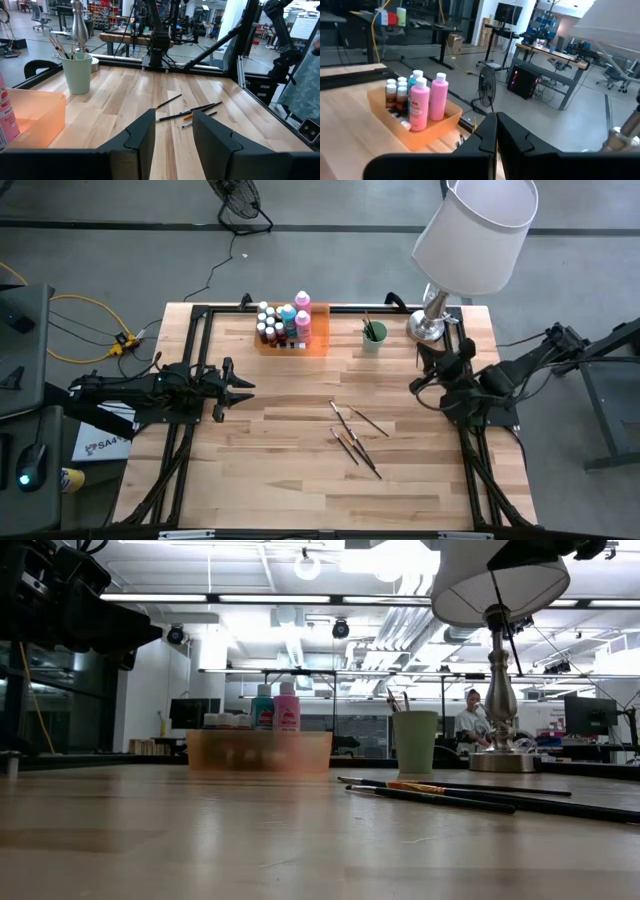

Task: Pick & Place Paint Supplies
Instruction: Put the gold paint brush into the green cup

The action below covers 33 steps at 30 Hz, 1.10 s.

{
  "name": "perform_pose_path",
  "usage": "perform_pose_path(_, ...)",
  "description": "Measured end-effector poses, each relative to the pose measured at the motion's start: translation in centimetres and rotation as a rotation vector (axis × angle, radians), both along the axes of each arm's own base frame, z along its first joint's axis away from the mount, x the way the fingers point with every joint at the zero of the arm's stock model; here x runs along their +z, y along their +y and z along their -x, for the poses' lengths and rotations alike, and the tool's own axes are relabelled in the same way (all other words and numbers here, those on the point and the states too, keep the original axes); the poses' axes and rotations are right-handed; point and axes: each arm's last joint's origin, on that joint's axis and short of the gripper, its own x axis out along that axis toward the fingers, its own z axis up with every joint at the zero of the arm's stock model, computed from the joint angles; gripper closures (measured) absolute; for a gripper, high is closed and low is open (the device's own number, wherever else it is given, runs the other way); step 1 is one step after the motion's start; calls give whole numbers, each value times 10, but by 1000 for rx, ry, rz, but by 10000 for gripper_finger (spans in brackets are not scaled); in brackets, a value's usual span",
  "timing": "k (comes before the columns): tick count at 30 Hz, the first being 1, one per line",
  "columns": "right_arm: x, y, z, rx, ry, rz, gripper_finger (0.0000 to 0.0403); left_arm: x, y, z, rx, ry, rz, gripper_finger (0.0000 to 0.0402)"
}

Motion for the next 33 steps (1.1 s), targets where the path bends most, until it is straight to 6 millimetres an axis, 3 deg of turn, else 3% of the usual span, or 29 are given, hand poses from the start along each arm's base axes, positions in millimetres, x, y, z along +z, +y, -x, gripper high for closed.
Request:
perform_pose_path(6, 6, -11, -9, 6, -10, -82, 399, 0, 0, 0, 0, 0, 0, 275)
perform_pose_path(14, 5, -24, -50, 88, 28, -136, 399, 0, 0, 0, 0, -1, 0, 275)
perform_pose_path(19, 2, -38, -75, 46, 34, -89, 399, 0, 0, 0, 0, 0, 0, 275)
perform_pose_path(33, -4, -90, -116, -27, 0, 12, 399, 0, 0, 0, 0, 0, 0, 275)
